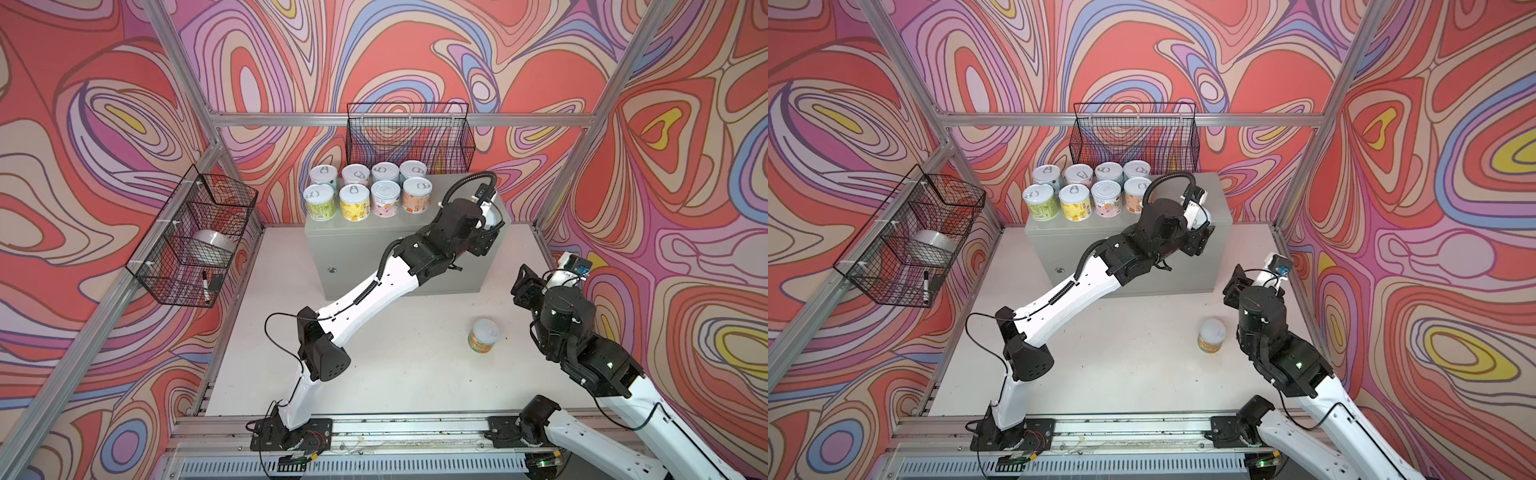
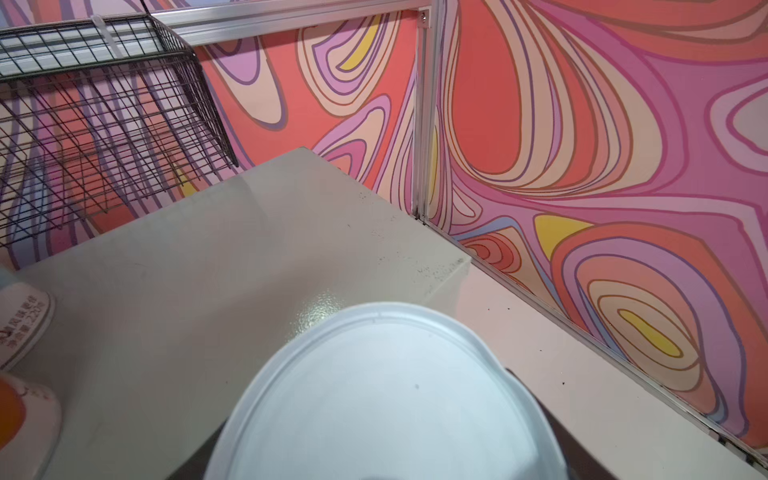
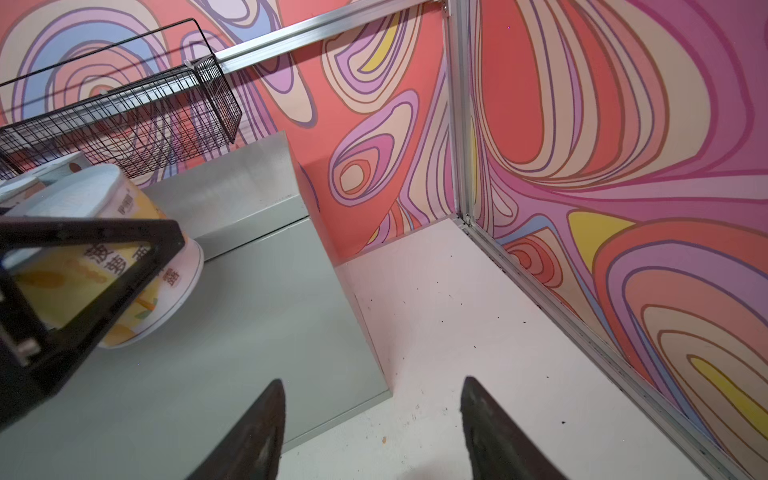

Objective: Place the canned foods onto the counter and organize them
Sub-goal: 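Carry the yellow can with the left gripper up to the box top, then set the yellow can on the box top at the end of the row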

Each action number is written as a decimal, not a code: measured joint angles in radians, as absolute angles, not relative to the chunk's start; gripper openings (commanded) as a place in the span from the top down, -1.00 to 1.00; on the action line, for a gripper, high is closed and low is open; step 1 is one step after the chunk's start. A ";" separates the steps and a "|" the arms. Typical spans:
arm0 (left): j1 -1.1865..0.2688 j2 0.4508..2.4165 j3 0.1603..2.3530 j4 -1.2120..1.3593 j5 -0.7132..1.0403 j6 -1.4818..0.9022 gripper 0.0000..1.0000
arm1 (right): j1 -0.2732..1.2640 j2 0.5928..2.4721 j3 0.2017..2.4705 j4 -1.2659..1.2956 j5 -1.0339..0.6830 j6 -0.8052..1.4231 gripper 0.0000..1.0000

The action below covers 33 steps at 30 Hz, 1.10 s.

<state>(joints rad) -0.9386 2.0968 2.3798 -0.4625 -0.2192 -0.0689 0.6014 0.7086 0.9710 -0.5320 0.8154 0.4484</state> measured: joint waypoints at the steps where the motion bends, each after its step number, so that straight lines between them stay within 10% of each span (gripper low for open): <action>1: -0.930 2.098 2.387 -0.469 -0.218 -0.076 1.00 | 0.601 0.709 0.974 -0.532 0.816 0.445 -0.37; 29: -0.816 2.262 2.617 -0.452 -0.184 -0.188 0.98 | 0.601 0.781 1.031 -0.467 0.822 0.379 -0.38; 33: -0.815 2.274 2.626 -0.435 -0.181 -0.194 0.01 | 0.601 0.791 1.031 -0.464 0.822 0.379 -0.39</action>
<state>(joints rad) -0.8150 2.2738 2.6259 -0.4355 -0.1806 -0.1940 0.6014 0.7910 1.0306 -0.4641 0.8219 0.3790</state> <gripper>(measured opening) 0.762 0.691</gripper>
